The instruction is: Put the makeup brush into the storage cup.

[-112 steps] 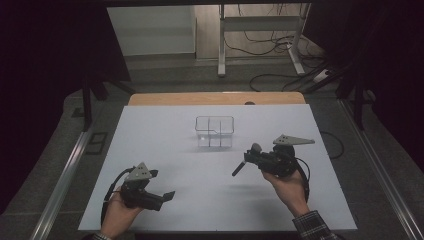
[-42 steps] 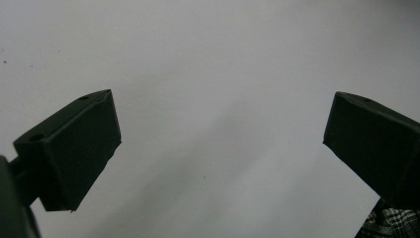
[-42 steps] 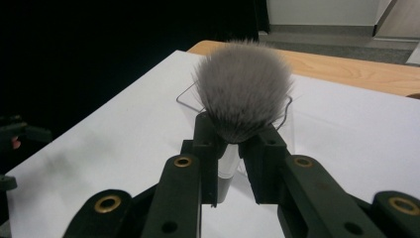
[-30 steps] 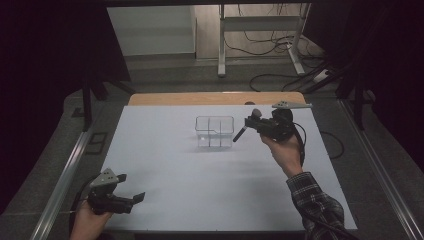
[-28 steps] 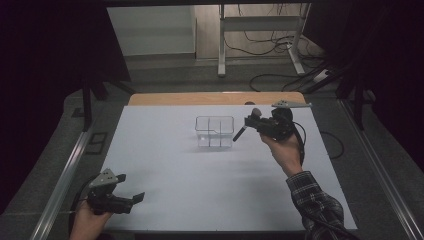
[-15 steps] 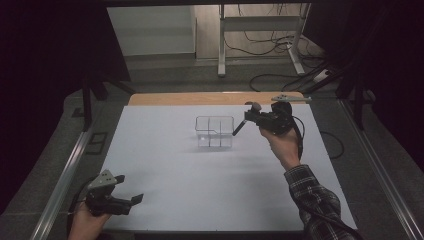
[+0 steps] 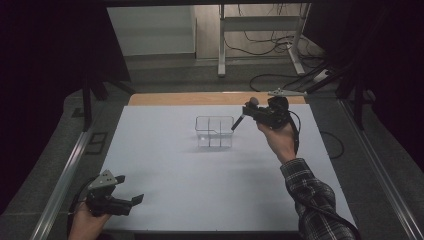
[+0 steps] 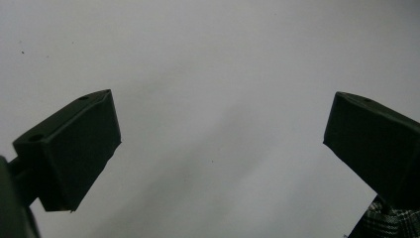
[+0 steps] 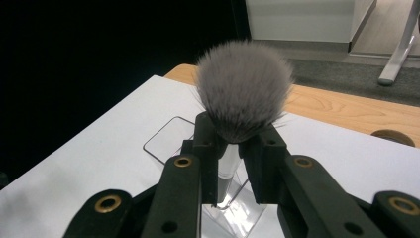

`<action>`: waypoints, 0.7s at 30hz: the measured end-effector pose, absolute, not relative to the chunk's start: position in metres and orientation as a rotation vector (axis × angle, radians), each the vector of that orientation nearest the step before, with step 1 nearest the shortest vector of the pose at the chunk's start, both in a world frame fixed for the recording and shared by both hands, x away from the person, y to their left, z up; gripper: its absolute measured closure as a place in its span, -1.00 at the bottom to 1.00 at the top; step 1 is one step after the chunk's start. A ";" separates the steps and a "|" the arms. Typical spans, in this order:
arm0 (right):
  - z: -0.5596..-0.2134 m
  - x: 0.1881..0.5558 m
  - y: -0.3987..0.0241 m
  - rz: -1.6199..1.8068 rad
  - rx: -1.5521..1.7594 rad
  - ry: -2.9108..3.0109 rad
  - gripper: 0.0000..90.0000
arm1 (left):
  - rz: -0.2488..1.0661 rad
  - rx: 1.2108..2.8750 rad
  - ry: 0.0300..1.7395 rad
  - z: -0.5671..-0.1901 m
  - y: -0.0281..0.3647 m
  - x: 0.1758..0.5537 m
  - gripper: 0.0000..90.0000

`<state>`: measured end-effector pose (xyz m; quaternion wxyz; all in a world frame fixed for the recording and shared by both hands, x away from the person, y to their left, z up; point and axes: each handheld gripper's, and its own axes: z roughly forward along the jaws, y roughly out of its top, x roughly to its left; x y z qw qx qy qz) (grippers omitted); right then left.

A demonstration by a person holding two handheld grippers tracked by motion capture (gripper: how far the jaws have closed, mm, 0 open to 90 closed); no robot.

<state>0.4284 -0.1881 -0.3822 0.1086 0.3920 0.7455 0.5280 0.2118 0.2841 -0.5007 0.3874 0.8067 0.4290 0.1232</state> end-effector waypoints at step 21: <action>-0.389 0.438 -0.174 1.511 1.120 2.202 0.70 | 0.319 2.079 1.083 -0.502 0.282 0.212 -0.97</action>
